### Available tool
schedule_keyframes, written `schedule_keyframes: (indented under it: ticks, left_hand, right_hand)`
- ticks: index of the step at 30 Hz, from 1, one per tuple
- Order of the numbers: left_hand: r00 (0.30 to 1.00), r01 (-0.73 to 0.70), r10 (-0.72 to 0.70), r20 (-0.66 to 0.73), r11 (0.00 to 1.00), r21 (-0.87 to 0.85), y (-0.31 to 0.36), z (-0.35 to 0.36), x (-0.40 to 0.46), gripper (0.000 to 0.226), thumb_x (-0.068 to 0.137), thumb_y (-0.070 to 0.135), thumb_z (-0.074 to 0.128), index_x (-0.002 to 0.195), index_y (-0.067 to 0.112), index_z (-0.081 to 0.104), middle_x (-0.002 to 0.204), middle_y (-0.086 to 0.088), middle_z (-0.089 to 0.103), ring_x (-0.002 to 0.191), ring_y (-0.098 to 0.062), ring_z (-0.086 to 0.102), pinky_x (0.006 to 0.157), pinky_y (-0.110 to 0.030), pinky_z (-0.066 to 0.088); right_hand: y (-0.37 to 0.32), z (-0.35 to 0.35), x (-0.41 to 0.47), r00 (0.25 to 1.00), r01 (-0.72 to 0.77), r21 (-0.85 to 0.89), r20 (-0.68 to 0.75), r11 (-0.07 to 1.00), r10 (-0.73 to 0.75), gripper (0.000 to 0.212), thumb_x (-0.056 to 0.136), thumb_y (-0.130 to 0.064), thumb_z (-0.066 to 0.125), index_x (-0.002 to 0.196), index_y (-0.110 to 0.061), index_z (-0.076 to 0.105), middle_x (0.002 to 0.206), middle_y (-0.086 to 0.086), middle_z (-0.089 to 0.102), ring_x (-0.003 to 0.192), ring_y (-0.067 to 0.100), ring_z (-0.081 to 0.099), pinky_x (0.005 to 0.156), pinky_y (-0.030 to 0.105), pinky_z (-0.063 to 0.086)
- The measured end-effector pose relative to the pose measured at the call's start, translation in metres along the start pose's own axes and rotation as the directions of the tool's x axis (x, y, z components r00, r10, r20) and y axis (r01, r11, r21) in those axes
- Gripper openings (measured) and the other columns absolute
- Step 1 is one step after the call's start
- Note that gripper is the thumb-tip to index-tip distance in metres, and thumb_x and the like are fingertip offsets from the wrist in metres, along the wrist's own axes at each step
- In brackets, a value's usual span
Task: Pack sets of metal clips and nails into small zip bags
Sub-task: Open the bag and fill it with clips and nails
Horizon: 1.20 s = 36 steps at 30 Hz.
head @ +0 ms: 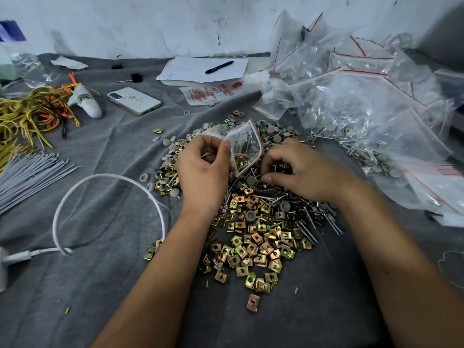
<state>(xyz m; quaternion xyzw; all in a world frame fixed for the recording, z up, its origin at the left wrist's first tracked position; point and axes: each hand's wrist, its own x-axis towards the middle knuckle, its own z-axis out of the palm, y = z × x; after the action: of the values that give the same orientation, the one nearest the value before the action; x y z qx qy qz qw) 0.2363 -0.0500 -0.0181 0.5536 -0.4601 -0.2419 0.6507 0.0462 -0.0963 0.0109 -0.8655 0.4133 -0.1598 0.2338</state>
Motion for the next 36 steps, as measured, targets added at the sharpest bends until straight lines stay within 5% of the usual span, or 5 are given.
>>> schedule_keyframes:
  ticks: [10, 14, 21, 27, 36]
  left_hand:
    - [1.000, 0.001, -0.001, 0.002, 1.000, 0.014, 0.000, 0.000, 0.000, 0.016, 0.100, 0.012, 0.066, 0.084, 0.011, 0.065, 0.058, 0.004, 0.067, 0.049, -0.007, 0.060, 0.049, -0.019, 0.049]
    - [0.999, -0.025, 0.024, 0.023, 0.998, 0.052, -0.001, 0.001, -0.001, 0.014, 0.099, 0.011, 0.067, 0.086, 0.009, 0.065, 0.059, 0.000, 0.066, 0.049, -0.012, 0.062, 0.050, -0.027, 0.052]
    - [0.995, -0.072, 0.066, 0.078, 0.993, 0.088, -0.003, 0.002, -0.001, 0.019, 0.099, 0.012, 0.068, 0.082, 0.018, 0.063, 0.066, -0.007, 0.067, 0.054, -0.024, 0.064, 0.054, -0.042, 0.058]
    - [0.995, -0.065, 0.059, 0.079, 0.995, 0.077, -0.004, 0.002, -0.001, 0.017, 0.099, 0.012, 0.068, 0.083, 0.016, 0.063, 0.063, -0.004, 0.066, 0.051, -0.020, 0.063, 0.052, -0.040, 0.057]
    - [0.999, -0.024, 0.025, -0.024, 0.999, 0.029, 0.001, -0.001, -0.001, 0.016, 0.100, 0.010, 0.065, 0.084, 0.013, 0.064, 0.060, -0.001, 0.066, 0.050, -0.012, 0.061, 0.048, -0.025, 0.050]
  right_hand:
    - [-0.003, -0.006, -0.005, 0.978, 0.051, 0.383, -0.206, 0.922, 0.032, 0.022, 0.094, -0.006, 0.070, 0.108, -0.023, 0.076, 0.095, -0.009, 0.079, 0.091, -0.002, 0.072, 0.080, 0.012, 0.055]
    - [-0.002, -0.004, -0.004, 0.964, 0.103, 0.403, -0.267, 0.910, 0.009, 0.021, 0.091, -0.005, 0.073, 0.109, -0.015, 0.075, 0.094, -0.005, 0.079, 0.093, 0.008, 0.075, 0.087, 0.030, 0.061]
    - [-0.008, 0.005, 0.001, 0.878, 0.188, 0.176, -0.471, 0.966, -0.085, 0.011, 0.084, -0.013, 0.083, 0.093, -0.011, 0.078, 0.083, -0.006, 0.074, 0.076, 0.008, 0.072, 0.071, 0.036, 0.061]
    - [-0.013, 0.016, 0.008, 0.844, 0.205, 0.013, -0.509, 0.979, -0.170, 0.012, 0.081, -0.017, 0.086, 0.091, -0.015, 0.078, 0.082, -0.015, 0.066, 0.073, -0.004, 0.061, 0.069, 0.007, 0.044]
    - [-0.011, 0.018, 0.008, 0.781, 0.206, -0.007, -0.602, 0.978, -0.169, 0.014, 0.085, -0.019, 0.082, 0.097, -0.016, 0.075, 0.088, -0.015, 0.065, 0.082, -0.007, 0.061, 0.074, 0.008, 0.048]
